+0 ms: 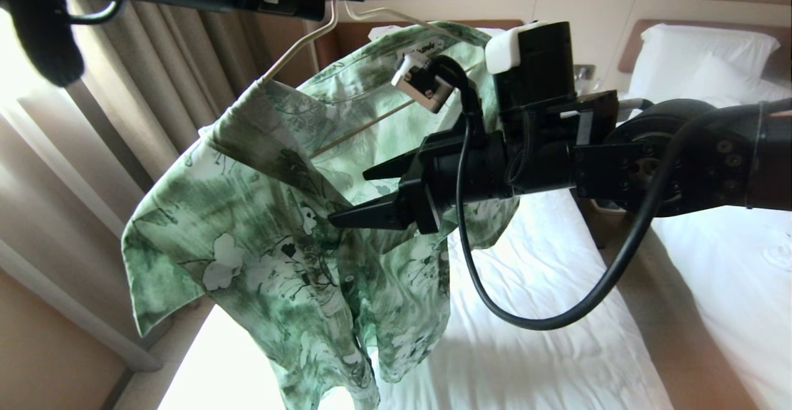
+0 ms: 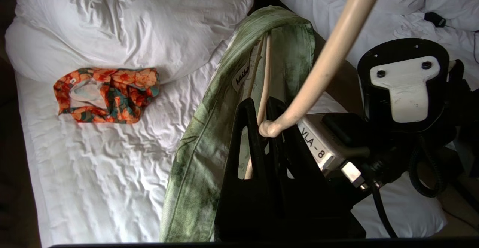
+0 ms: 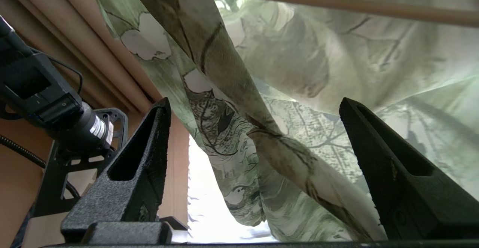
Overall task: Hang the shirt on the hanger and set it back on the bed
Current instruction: Take the clothes hanger out of the clothes
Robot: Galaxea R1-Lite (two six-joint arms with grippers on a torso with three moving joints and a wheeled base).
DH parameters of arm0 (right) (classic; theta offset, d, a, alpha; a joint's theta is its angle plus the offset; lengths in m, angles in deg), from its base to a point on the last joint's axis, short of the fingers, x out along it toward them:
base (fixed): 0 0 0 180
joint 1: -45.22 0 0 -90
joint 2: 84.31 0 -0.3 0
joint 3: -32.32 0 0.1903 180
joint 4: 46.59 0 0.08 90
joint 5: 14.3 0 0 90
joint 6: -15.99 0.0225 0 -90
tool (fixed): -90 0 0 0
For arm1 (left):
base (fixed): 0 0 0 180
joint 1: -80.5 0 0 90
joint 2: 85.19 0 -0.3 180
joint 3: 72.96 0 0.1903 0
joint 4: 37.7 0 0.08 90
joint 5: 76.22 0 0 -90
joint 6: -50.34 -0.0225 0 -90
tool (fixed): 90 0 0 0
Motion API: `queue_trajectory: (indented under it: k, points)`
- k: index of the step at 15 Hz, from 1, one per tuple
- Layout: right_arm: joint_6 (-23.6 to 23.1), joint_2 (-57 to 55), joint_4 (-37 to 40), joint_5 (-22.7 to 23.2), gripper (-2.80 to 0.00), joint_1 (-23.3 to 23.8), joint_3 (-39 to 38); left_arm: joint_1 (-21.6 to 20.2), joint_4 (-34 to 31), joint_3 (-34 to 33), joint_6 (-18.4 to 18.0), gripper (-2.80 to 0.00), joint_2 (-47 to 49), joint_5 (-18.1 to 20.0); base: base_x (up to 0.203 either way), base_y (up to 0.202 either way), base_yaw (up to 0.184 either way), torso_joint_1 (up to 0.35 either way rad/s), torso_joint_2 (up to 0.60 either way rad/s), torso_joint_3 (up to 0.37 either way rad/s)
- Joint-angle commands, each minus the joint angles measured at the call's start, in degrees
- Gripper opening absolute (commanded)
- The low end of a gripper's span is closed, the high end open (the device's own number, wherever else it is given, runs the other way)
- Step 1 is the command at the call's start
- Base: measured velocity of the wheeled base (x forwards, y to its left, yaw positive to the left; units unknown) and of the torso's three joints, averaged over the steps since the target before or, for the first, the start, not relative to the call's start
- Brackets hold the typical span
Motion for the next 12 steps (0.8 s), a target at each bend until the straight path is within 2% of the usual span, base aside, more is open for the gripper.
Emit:
queue_trajectory:
  k: [1,4,5,6,12]
  points:
    - [-0.1,-2.8,0.0,0.2,0.0,-0.6,2.2,0.0,-0.1,0.0,-0.1,-2.8,-0.1,-0.2,0.0,0.0,0.0,0.0,0.0,0.0]
    - [-0.1,-3.9,0.4,0.4,0.0,-1.7,4.0,0.0,1.2,0.0,-0.1,-2.8,-0.3,-0.3,0.0,0.0,0.0,0.0,0.0,0.0]
    - [-0.2,-3.9,0.4,0.8,-1.28,-2.2,4.0,0.0,1.2,0.0,-0.1,-2.8,-0.3,-0.3,0.0,0.0,0.0,0.0,0.0,0.0]
    - [-0.2,-4.0,0.4,0.9,-2.8,-2.7,4.0,0.0,1.2,0.0,-0.1,-2.8,-0.4,-0.3,0.0,0.0,0.0,0.0,0.0,0.0]
    - [0.2,-4.3,0.7,0.8,-2.8,-4.2,4.0,-0.4,1.1,0.0,-0.1,-2.8,-0.6,-0.3,0.0,0.0,0.0,0.0,0.0,0.0]
